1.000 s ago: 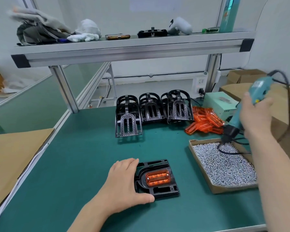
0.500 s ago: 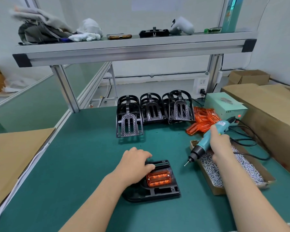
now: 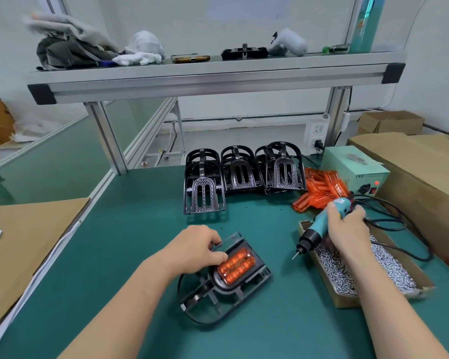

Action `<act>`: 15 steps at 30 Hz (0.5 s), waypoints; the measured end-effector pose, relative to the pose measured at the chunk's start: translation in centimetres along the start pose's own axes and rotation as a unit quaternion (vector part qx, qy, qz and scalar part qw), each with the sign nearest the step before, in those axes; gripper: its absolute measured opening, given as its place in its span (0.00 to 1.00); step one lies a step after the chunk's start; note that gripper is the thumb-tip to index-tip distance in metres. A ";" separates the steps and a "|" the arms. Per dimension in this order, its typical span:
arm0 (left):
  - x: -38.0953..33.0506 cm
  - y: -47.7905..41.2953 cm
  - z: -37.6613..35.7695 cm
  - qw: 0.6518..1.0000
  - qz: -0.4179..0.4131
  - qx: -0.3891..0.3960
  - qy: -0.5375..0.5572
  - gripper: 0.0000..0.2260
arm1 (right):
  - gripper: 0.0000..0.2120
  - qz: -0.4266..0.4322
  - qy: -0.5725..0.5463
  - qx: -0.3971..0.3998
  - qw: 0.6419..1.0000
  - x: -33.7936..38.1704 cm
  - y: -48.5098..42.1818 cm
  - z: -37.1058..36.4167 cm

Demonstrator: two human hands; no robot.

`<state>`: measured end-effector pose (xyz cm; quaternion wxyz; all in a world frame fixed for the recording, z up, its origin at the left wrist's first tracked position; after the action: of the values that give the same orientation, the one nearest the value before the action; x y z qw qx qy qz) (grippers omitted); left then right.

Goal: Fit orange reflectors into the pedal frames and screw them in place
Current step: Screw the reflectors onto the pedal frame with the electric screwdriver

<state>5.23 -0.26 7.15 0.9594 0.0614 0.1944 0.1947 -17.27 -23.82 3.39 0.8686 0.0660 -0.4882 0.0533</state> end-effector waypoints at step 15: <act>5.0 2.8 0.6 0.862 0.110 -0.221 0.443 0.10 | 0.21 0.216 -0.038 -0.107 0.970 2.6 5.2 0.1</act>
<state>8.70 4.23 6.53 0.7332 -0.2237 0.5426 0.3435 -16.77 -18.67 6.01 0.8193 -0.1324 -0.5267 0.1840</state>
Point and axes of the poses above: each hand's wrist, its own y-axis away from the middle knuckle, its own z-axis out of the back of the hand, x = y × z, the point moved 2 cm from there along -y, towards the middle knuckle, and after that the axes turned 3 degrees about x, right-handed, at the moved point
